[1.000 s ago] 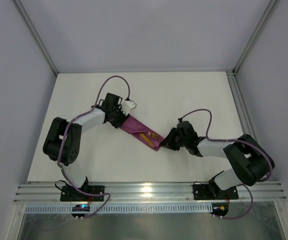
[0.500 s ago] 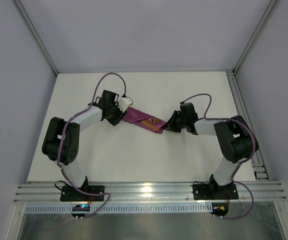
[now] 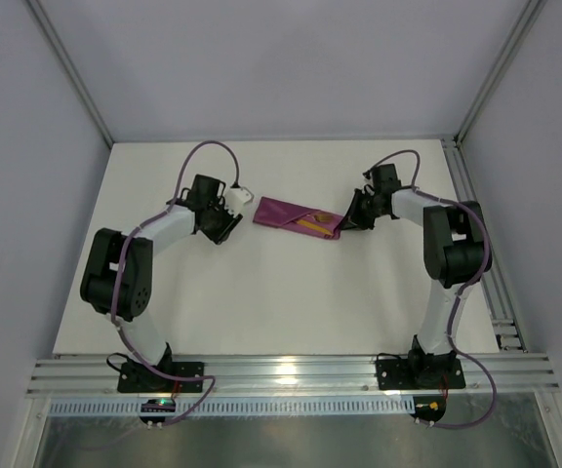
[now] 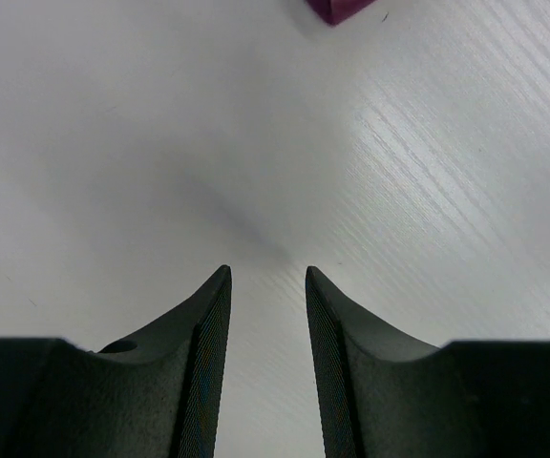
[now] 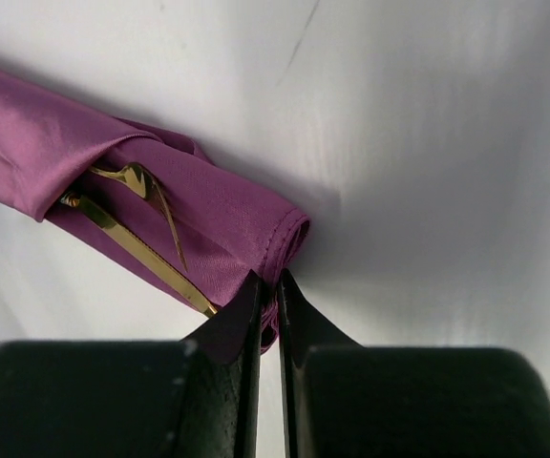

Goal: Fold the napkin into a case and place the utensils inside
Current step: Place the smaller rectangle-folded napkin at the corner of the board, then reset both arms

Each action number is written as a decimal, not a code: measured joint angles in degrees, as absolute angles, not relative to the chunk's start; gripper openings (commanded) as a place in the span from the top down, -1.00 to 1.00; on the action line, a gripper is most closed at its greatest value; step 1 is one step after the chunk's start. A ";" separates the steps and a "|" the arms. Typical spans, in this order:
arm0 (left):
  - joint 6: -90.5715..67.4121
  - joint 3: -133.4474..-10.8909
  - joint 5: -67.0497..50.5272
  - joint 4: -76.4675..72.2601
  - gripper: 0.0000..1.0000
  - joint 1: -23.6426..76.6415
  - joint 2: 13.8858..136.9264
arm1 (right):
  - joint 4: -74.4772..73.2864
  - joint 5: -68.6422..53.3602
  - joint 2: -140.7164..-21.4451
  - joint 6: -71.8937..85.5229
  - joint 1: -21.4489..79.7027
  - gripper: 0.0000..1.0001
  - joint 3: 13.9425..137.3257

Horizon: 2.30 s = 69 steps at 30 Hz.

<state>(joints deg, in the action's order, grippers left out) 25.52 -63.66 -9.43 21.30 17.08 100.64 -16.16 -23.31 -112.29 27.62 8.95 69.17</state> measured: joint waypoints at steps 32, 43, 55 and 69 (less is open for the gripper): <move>27.03 -63.66 -9.41 22.00 0.22 14.09 99.46 | -38.04 -21.63 -124.11 14.87 -8.67 0.16 93.17; 27.22 -63.64 -9.39 25.93 0.19 14.06 91.46 | -41.36 -14.66 -116.33 11.33 -9.63 -0.69 92.71; 25.80 -56.18 -5.19 32.29 -0.06 9.52 68.53 | -27.11 -0.73 -65.71 16.64 -9.61 -0.79 60.86; 26.00 -40.99 -6.76 36.36 -0.38 -4.38 60.45 | -22.06 8.62 -46.33 20.01 -9.61 -0.79 30.65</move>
<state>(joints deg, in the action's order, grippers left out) 26.00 -40.99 -6.76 36.36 -4.38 60.45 -22.06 8.62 -46.33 20.01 -9.61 30.65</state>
